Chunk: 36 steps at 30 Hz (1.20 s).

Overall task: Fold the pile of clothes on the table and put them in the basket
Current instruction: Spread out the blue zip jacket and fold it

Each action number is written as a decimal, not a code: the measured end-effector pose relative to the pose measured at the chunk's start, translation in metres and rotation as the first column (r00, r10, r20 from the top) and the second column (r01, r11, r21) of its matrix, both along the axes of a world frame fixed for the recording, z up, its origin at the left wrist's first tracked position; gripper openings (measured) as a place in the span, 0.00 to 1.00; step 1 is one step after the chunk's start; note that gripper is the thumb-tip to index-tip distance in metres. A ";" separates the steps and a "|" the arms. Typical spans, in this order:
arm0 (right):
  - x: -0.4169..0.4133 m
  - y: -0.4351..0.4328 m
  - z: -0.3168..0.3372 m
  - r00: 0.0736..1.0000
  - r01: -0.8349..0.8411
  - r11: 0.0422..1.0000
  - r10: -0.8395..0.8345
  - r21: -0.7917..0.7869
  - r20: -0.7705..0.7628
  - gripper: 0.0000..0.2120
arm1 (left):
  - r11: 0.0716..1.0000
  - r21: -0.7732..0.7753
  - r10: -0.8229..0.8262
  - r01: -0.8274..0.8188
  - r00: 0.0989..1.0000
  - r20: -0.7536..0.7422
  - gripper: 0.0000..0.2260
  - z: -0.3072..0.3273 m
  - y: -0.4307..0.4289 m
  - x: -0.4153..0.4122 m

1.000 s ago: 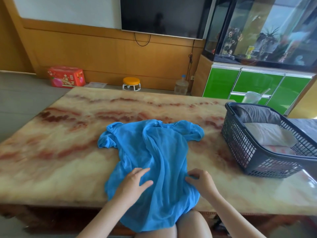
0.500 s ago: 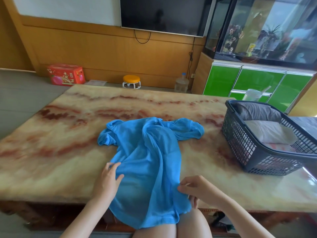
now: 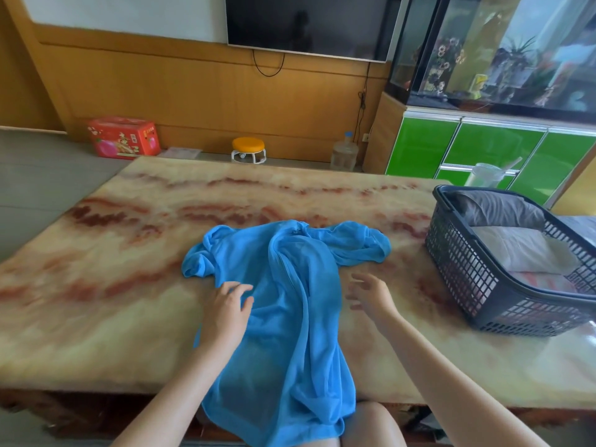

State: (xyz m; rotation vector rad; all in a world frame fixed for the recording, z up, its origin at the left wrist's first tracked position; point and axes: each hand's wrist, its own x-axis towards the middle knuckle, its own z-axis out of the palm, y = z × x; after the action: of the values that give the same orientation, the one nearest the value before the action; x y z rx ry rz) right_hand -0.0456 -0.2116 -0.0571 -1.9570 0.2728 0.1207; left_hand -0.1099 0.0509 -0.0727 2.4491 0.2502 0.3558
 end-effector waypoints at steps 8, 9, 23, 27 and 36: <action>0.032 0.048 0.005 0.996 0.016 0.982 0.001 0.190 -0.088 0.23 | 0.924 -0.380 -0.104 0.029 0.979 -0.178 0.25 0.013 -0.036 0.039; 0.026 0.057 0.008 0.995 -0.044 0.971 0.063 0.235 -0.075 0.22 | 0.879 -0.475 -0.123 0.026 0.977 -0.174 0.25 0.015 -0.042 0.042; 0.024 0.050 -0.012 0.992 -0.120 0.991 0.121 0.061 -0.021 0.15 | 0.870 -0.476 0.139 -0.128 0.990 -0.012 0.06 -0.007 0.012 0.053; 0.033 0.074 -0.020 0.990 -0.134 0.971 0.139 -0.199 0.007 0.13 | 0.871 -0.466 0.154 -0.157 0.987 -0.046 0.08 -0.008 0.022 0.054; 0.053 0.022 0.009 0.949 0.261 0.903 -0.305 0.341 0.081 0.03 | 0.865 -0.490 0.106 -0.107 0.994 -0.030 0.20 0.002 0.007 0.055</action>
State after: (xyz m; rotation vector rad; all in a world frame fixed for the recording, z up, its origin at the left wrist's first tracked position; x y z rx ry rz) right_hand 0.0077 -0.1893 -0.0481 -1.5682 0.4199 -0.1481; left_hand -0.0549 0.0581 -0.0710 1.9354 0.4233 0.2929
